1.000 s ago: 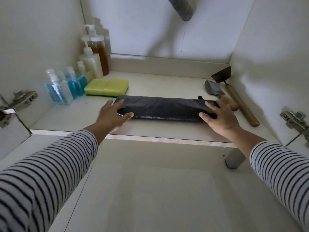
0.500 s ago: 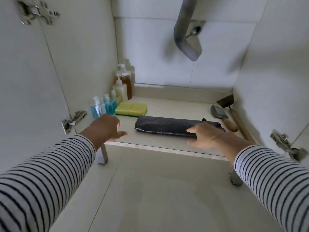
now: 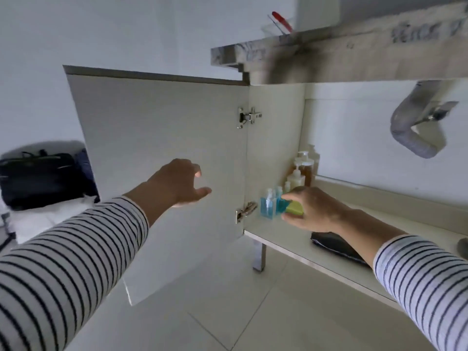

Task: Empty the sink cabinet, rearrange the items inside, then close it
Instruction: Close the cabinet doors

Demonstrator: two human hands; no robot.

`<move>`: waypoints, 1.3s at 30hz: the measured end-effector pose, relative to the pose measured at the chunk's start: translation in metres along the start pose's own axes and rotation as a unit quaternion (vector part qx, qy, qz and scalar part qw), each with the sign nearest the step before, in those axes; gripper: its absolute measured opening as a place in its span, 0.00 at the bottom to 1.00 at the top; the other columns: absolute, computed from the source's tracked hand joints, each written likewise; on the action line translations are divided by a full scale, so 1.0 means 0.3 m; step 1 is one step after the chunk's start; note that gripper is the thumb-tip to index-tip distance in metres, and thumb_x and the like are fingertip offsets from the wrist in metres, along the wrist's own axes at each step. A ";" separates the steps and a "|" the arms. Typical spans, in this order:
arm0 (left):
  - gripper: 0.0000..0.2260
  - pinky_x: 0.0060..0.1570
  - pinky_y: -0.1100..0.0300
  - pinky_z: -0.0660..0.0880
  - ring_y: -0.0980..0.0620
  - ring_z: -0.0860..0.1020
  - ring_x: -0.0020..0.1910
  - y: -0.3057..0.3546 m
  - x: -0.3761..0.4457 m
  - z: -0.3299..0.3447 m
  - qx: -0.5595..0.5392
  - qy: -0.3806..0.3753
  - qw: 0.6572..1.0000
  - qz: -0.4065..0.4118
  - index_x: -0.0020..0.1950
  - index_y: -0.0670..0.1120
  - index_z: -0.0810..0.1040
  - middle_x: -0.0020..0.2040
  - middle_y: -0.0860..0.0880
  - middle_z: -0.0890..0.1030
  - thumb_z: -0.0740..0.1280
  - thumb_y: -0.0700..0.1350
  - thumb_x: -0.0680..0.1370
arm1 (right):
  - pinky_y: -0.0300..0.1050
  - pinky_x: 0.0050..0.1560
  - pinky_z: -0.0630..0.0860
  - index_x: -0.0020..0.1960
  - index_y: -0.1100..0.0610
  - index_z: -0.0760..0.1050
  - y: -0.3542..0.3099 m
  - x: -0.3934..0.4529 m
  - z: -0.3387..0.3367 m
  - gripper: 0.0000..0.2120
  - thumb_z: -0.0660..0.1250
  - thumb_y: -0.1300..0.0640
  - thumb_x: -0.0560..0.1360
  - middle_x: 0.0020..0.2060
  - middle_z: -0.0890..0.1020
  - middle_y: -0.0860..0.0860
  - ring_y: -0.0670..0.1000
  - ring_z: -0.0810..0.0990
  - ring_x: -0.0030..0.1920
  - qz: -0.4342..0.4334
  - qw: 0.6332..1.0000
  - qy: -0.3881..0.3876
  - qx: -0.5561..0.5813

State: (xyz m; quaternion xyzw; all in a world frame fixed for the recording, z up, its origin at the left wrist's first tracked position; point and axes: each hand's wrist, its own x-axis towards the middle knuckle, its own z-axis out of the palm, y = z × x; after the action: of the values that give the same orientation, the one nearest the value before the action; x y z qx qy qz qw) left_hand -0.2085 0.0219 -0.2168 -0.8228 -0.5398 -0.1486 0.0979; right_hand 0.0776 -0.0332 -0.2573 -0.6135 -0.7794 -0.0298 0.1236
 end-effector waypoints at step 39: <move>0.44 0.73 0.45 0.54 0.54 0.45 0.76 -0.363 -0.161 -0.227 -0.093 0.223 0.907 0.345 0.73 0.52 0.39 0.76 0.48 0.44 0.63 0.65 0.69 | 0.59 0.70 0.62 0.75 0.51 0.52 -0.652 0.074 0.205 0.33 0.59 0.39 0.76 0.74 0.53 0.55 0.54 0.53 0.75 -0.263 0.905 0.326 -0.072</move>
State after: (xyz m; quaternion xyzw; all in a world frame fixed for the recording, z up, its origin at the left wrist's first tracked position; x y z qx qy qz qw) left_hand -0.3358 0.0019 -0.1699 -0.9082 -0.1706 -0.3348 0.1845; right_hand -0.1254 -0.0479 -0.2910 -0.3498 -0.8241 -0.3161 0.3141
